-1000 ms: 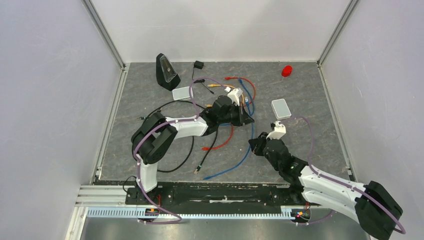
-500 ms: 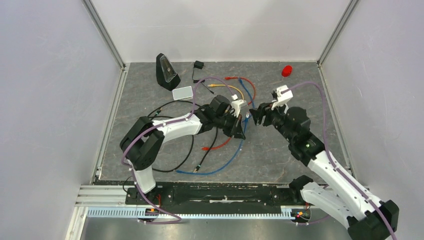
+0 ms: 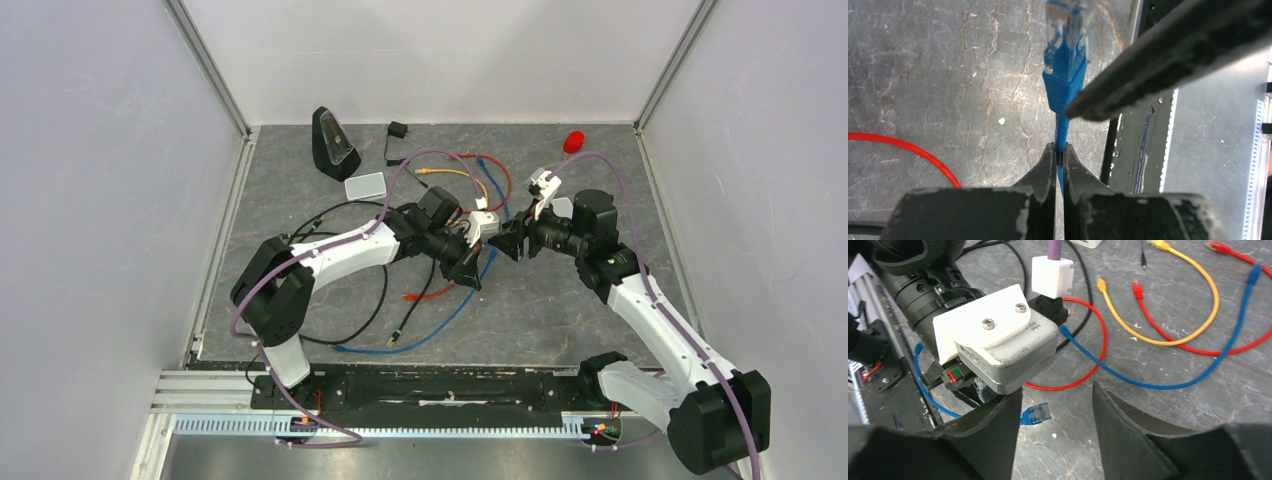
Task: Insert the plug into the switch port
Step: Pick up the connector from the center of the board.
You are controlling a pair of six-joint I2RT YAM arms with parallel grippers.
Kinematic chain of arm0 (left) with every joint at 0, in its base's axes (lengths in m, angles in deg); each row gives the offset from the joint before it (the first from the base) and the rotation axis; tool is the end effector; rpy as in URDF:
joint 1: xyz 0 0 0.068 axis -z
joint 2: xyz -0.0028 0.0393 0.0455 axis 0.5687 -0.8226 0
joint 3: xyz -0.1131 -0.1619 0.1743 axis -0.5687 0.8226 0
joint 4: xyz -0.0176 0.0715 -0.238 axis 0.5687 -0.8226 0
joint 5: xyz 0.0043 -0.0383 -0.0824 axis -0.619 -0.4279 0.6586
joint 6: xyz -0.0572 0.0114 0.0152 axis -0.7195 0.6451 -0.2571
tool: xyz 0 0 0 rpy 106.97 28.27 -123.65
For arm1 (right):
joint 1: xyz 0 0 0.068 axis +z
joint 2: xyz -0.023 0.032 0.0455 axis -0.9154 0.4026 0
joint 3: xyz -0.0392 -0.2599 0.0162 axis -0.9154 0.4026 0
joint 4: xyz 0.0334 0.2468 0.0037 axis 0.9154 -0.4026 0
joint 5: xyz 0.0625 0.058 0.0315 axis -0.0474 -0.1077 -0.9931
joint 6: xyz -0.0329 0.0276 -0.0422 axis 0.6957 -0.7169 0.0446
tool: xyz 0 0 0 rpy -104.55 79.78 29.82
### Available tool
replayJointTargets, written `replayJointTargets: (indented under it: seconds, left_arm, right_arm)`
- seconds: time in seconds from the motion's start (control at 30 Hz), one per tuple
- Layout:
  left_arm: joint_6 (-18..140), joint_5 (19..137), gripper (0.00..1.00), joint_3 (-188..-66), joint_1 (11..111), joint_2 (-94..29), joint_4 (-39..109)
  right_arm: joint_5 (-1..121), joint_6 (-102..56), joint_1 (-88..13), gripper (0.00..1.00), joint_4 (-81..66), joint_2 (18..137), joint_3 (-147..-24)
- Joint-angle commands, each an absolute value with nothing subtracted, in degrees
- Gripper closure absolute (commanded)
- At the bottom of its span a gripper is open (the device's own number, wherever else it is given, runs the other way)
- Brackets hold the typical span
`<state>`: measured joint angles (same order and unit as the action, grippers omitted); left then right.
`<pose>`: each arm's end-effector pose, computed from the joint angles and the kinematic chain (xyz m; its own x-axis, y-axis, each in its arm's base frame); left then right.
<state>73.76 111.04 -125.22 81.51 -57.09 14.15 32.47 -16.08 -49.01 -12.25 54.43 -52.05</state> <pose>0.2297 -0.2880 0.2181 -0.4939 0.5549 -0.6695 0.8583 0.1874 -0.4778 0.2098 0.0922 0.2828 -0.3473 -0.1090 -0.9314 -0.7561 0.6200 0.2094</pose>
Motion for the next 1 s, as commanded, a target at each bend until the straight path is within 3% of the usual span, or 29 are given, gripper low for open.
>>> replayJointTargets:
  seconds: [0.0, 0.13, 0.33, 0.43, 0.53, 0.63, 0.67, 0.7, 0.97]
  left_arm:
    - [79.18, 115.37, 0.98, -127.78, 81.49, -57.26, 12.13]
    - [79.24, 115.13, 0.98, -127.65, 81.43, -57.39, 12.04]
    - [78.93, 113.76, 0.98, -126.61, 81.41, -56.20, 12.84]
    - [77.12, 109.88, 0.91, -125.90, 81.41, -55.34, 14.85]
    - [74.30, 103.38, 0.71, -123.88, 81.41, -53.54, 20.16]
    - [72.96, 98.82, 0.59, -120.88, 81.55, -51.45, 26.82]
    - [72.92, 97.85, 0.45, -119.92, 81.59, -50.67, 28.84]
    - [72.92, 97.11, 0.41, -118.42, 81.80, -49.89, 31.30]
    - [80.62, 85.46, 0.41, -111.99, 88.29, -46.08, 43.49]
  right_arm:
    - [24.79, -16.07, -49.91, 0.49, -8.30, 55.53, -51.28]
    - [23.82, -18.56, -50.43, 0.65, -7.70, 55.82, -50.07]
    - [22.71, -21.05, -51.53, 0.99, -5.84, 55.44, -48.13]
    - [22.69, -24.59, -51.83, 1.00, -2.98, 54.69, -46.19]
    - [25.59, -29.90, -51.89, 1.00, -0.17, 53.93, -44.21]
    - [29.91, -33.82, -51.85, 1.00, 0.83, 53.65, -42.56]
    - [31.61, -34.73, -51.85, 1.00, 0.85, 53.72, -42.07]
    - [33.15, -35.78, -51.85, 1.00, 0.86, 53.78, -41.76]
    - [45.84, -47.52, -52.02, 1.00, 3.20, 52.06, -37.86]
